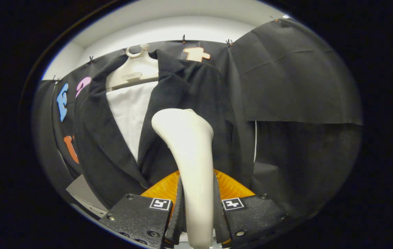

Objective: Iron the clothes twice with a garment steamer, once on the left side and once on the right side.

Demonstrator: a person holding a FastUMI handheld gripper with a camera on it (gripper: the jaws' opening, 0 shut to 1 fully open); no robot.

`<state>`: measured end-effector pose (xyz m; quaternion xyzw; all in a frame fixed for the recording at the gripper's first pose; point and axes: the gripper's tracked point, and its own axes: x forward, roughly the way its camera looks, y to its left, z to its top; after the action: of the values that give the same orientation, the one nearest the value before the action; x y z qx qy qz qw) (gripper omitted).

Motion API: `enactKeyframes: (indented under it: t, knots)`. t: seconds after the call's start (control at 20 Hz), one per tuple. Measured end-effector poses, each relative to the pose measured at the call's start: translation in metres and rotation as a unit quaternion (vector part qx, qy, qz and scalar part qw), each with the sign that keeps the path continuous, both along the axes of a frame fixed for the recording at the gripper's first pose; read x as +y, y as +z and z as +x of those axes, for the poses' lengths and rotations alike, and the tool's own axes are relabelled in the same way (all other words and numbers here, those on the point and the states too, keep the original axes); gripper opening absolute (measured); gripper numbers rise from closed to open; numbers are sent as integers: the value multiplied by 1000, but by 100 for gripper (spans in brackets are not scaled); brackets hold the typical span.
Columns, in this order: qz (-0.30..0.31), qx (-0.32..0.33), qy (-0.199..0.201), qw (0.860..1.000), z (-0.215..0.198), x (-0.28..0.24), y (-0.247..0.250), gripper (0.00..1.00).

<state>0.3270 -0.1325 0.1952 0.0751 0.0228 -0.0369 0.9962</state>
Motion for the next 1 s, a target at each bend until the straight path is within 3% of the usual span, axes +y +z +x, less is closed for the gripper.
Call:
enactKeyframes:
  t: [1.0]
  knots:
    - [-14,105,-33,994,-6,8,-124,41]
